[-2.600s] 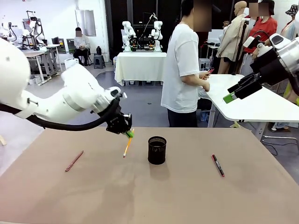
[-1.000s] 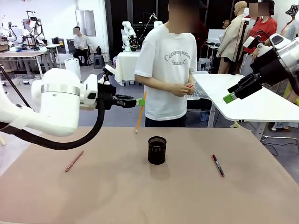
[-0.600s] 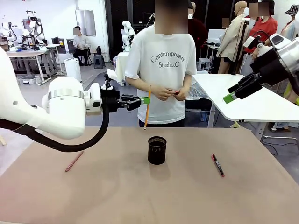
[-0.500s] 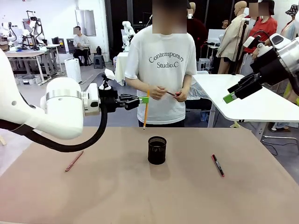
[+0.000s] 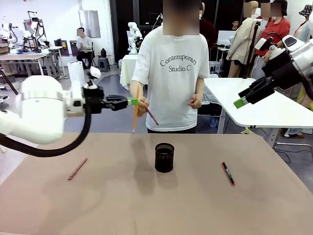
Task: Place the pens into the pen holder.
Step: Pick up a writing instrument from the table and place it into the Pen holder.
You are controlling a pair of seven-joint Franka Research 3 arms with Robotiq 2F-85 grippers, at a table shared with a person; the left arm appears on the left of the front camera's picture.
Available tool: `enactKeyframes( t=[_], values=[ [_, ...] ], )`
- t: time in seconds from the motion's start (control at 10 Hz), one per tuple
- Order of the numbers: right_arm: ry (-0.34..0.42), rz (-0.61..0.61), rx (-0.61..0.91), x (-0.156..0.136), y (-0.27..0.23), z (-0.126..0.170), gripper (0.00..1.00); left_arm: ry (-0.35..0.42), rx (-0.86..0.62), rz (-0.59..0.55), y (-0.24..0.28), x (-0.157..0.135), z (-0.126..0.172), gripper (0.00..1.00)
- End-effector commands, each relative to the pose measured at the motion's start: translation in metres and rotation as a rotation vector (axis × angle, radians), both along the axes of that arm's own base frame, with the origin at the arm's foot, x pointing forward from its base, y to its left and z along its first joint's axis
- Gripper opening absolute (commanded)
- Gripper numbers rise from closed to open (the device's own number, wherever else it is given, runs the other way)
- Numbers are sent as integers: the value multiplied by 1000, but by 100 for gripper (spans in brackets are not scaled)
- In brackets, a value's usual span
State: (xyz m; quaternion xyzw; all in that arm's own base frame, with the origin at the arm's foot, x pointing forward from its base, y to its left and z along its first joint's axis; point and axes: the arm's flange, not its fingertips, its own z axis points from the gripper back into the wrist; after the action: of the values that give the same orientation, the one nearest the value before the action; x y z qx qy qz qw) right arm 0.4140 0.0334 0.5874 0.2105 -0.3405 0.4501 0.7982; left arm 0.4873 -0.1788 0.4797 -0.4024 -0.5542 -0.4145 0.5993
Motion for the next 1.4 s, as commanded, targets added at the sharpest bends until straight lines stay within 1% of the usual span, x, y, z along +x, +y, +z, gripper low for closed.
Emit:
enactKeyframes(
  t=[0.0,0.2,0.4,0.7,1.0,1.1,1.3],
  values=[
    [-8,11,18,1,0,1,100,1,4,6,32,-25,22,0],
    [-8,11,18,1,0,1,100,-9,7,71,60,-38,39,0],
    [-8,11,18,1,0,1,100,-48,-37,102,89,-49,57,0],
    [-8,11,18,1,0,1,100,-89,-71,141,117,-59,76,0],
    [-8,11,18,1,0,1,100,-92,-76,168,129,-63,78,0],
    [-8,11,18,1,0,1,100,-103,-55,161,124,-56,81,0],
    [-8,11,18,1,0,1,100,-103,-55,161,124,-56,81,0]
  ],
)
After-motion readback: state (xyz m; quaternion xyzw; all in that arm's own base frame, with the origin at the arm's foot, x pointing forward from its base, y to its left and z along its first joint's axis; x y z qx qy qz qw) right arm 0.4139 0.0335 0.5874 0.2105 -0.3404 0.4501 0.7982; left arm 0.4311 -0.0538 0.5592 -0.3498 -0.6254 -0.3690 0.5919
